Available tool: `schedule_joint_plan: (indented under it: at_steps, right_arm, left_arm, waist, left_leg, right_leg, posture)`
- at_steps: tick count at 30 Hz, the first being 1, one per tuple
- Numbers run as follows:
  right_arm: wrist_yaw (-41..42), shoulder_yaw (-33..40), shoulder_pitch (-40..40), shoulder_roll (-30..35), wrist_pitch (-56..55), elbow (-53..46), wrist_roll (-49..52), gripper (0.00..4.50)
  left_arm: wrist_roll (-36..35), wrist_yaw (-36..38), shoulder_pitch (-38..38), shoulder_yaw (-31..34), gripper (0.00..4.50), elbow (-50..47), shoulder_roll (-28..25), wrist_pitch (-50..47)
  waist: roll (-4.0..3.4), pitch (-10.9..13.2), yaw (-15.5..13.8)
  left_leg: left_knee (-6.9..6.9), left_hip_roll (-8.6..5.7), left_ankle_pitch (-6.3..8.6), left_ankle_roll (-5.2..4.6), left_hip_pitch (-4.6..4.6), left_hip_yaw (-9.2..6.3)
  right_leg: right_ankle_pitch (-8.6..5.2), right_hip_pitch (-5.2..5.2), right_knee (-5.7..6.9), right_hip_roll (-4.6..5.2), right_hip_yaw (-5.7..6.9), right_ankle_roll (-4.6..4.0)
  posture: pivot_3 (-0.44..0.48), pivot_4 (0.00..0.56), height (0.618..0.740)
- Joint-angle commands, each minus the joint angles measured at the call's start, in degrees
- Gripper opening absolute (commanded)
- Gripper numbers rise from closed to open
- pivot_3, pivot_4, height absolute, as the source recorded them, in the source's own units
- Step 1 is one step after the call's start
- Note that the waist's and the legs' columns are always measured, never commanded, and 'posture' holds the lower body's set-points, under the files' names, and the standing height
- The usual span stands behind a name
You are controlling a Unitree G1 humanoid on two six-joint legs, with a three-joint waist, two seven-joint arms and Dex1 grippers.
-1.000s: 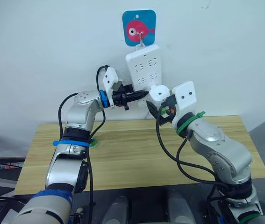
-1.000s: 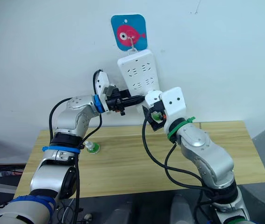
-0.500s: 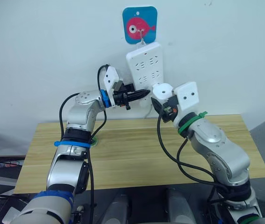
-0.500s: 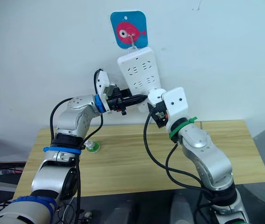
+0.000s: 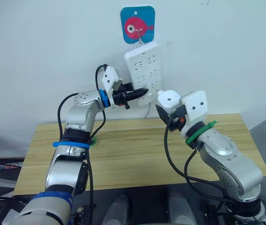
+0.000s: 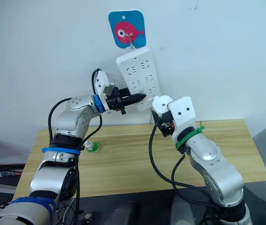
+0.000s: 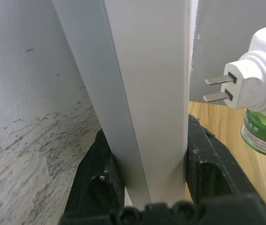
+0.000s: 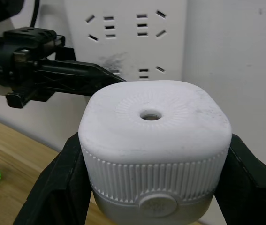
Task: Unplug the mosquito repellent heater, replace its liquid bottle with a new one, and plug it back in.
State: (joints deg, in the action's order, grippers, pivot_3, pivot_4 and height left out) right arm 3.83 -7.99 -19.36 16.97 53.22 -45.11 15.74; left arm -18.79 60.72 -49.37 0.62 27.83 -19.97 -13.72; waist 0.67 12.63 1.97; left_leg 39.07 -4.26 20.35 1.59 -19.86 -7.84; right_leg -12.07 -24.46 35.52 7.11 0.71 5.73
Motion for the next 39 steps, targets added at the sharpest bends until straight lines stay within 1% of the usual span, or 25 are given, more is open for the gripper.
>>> schedule_joint_plan:
  at_steps: [1,4,7,10,12,14,18,20,22,24,27,29,31,33,34,35,39]
  right_arm:
    - [1.12,2.87,0.19,0.59,-1.99,-0.94,-0.46,2.98]
    - [2.55,3.90,1.03,1.60,-3.98,0.30,-0.73,2.98]
    - [3.58,5.46,3.24,1.76,-6.02,1.80,-0.62,2.98]
    - [3.45,8.01,4.31,-0.21,-7.26,2.66,0.71,2.98]
    - [3.38,9.64,4.82,-1.51,-7.98,3.58,1.21,2.98]
    - [3.11,11.12,5.07,-3.08,-8.02,4.31,2.00,2.98]
    - [0.92,16.97,3.69,-8.53,-5.28,5.99,6.57,2.98]
    - [-0.33,20.43,2.70,-10.91,-3.17,6.72,9.71,2.98]
    - [-3.29,25.93,0.68,-15.05,0.56,8.28,15.76,2.98]
    - [-6.23,30.76,-1.72,-18.56,3.61,9.85,21.88,2.98]
    - [-13.20,37.87,-5.35,-23.90,8.17,12.75,37.69,2.98]
    - [-18.49,40.25,-6.27,-25.26,8.74,14.05,48.01,2.98]
    - [-23.95,40.42,-6.14,-25.66,6.87,14.79,56.86,2.98]
    - [-28.57,39.23,-5.56,-24.90,4.46,14.99,63.26,2.98]
    - [-30.58,38.37,-5.25,-24.53,3.15,14.85,65.89,2.98]
    - [-32.20,37.49,-4.99,-23.88,1.96,14.78,68.06,2.98]
    - [-36.32,33.25,-3.43,-20.84,-2.44,14.15,74.45,2.98]
  left_arm:
    - [-0.84,-0.23,2.30,0.90,2.81,-3.08,-1.31,-1.41]
    - [-1.00,-1.97,4.89,1.81,3.59,-5.94,-2.66,-2.68]
    - [-0.92,-3.83,9.90,2.78,4.43,-11.20,-5.04,-4.05]
    - [-1.66,-6.90,15.45,4.65,4.47,-16.90,-6.52,-5.93]
    - [-2.77,-9.19,21.20,5.72,4.47,-23.76,-6.53,-7.43]
    - [-3.69,-10.60,25.30,5.79,4.47,-29.50,-6.34,-8.79]
    - [-6.58,-13.74,34.31,5.53,4.47,-43.25,-5.46,-11.58]
    - [-7.31,-13.77,37.47,4.20,4.47,-48.17,-5.59,-11.59]
    - [-5.67,-12.24,39.64,0.07,4.47,-51.82,-5.66,-8.50]
    - [-2.78,-11.14,39.62,-4.39,4.47,-52.64,-5.22,-4.31]
    - [0.77,-13.70,34.88,-9.25,4.47,-48.53,-0.53,0.33]
    - [3.13,-15.61,32.20,-11.00,4.47,-45.37,2.28,2.88]
    - [4.01,-17.06,30.51,-11.78,4.47,-42.45,4.82,4.47]
    - [4.71,-18.22,29.33,-12.19,4.47,-40.10,6.61,6.07]
    - [5.14,-19.16,28.66,-12.22,4.47,-39.03,7.70,6.94]
    - [5.42,-19.87,27.99,-12.32,4.47,-38.22,8.68,7.47]
    - [6.89,-21.46,26.34,-13.30,4.47,-36.14,11.27,9.14]
  waist:
    - [-0.02,0.02,0.08]
    - [-0.03,0.08,0.24]
    - [-0.01,0.10,0.23]
    - [-0.03,0.11,0.38]
    - [-0.06,0.12,0.52]
    - [-0.06,0.12,0.31]
    - [-0.08,0.14,-0.18]
    - [-0.08,0.14,-0.39]
    - [-0.10,0.13,-0.44]
    - [-0.13,0.15,-0.51]
    - [-0.24,0.22,-0.52]
    - [-0.26,0.23,-0.38]
    - [-0.32,0.25,-0.19]
    - [-0.34,0.26,0.02]
    - [-0.36,0.27,0.08]
    - [-0.37,0.28,0.07]
    - [-0.37,0.28,0.02]
  left_leg:
    - [-0.01,0.00,0.00,0.00,0.00,0.00]
    - [-0.03,0.01,0.00,0.00,-0.08,0.06]
    - [-0.02,0.01,0.00,0.01,-0.19,0.16]
    - [-0.02,0.04,-0.01,0.01,-0.21,0.25]
    - [-0.03,0.06,-0.01,0.02,-0.21,0.30]
    - [-0.04,0.06,-0.01,0.02,-0.25,0.26]
    - [-0.01,0.08,-0.02,0.05,-0.43,0.22]
    - [0.00,0.07,-0.03,0.06,-0.43,0.21]
    - [-0.01,0.07,-0.05,0.09,-0.43,0.19]
    - [-0.01,0.07,-0.07,0.12,-0.43,0.19]
    - [0.00,0.06,-0.07,0.13,-0.44,0.19]
    - [-0.01,0.07,-0.09,0.13,-0.45,0.18]
    - [-0.03,0.07,-0.09,0.13,-0.45,0.21]
    - [-0.06,0.05,-0.08,0.12,-0.46,0.22]
    - [-0.06,0.06,-0.08,0.12,-0.47,0.24]
    - [-0.06,0.06,-0.08,0.12,-0.48,0.24]
    - [0.00,0.05,-0.10,0.10,-0.51,0.26]
  right_leg:
    - [0.00,-0.03,0.00,0.00,0.00,0.00]
    - [0.00,-0.22,0.07,0.00,-0.05,-0.01]
    - [-0.01,-0.50,0.34,0.00,-0.16,-0.02]
    - [-0.03,-0.64,0.43,0.01,-0.24,-0.05]
    - [-0.03,-0.68,0.43,0.01,-0.27,-0.05]
    - [-0.03,-0.71,0.45,0.02,-0.27,-0.05]
    - [-0.02,-0.81,0.43,0.03,-0.25,-0.06]
    - [-0.02,-0.81,0.45,0.05,-0.25,-0.07]
    - [-0.01,-0.80,0.45,0.04,-0.23,-0.09]
    - [0.00,-0.80,0.47,0.04,-0.22,-0.12]
    - [0.02,-0.79,0.47,0.04,-0.23,-0.14]
    - [0.03,-0.80,0.48,0.03,-0.19,-0.16]
    - [0.02,-0.82,0.49,0.03,-0.22,-0.16]
    - [0.02,-0.83,0.47,0.03,-0.22,-0.16]
    - [0.02,-0.85,0.46,0.03,-0.23,-0.16]
    - [0.02,-0.86,0.47,0.03,-0.23,-0.15]
    - [0.03,-0.84,0.49,0.04,-0.24,-0.15]
  posture:
    - [-0.039,0.263,0.740]
    - [-0.036,0.261,0.740]
    - [-0.034,0.259,0.740]
    - [-0.031,0.255,0.740]
    - [-0.014,0.250,0.740]
    - [-0.009,0.251,0.740]
    - [0.002,0.247,0.740]
    - [0.012,0.247,0.740]
    - [0.021,0.246,0.740]
    - [0.024,0.246,0.740]
    - [0.027,0.250,0.740]
    - [0.024,0.248,0.740]
    - [0.021,0.250,0.740]
    - [0.021,0.250,0.740]
    - [0.021,0.250,0.740]
    - [-0.002,0.248,0.740]
    - [-0.008,0.248,0.740]
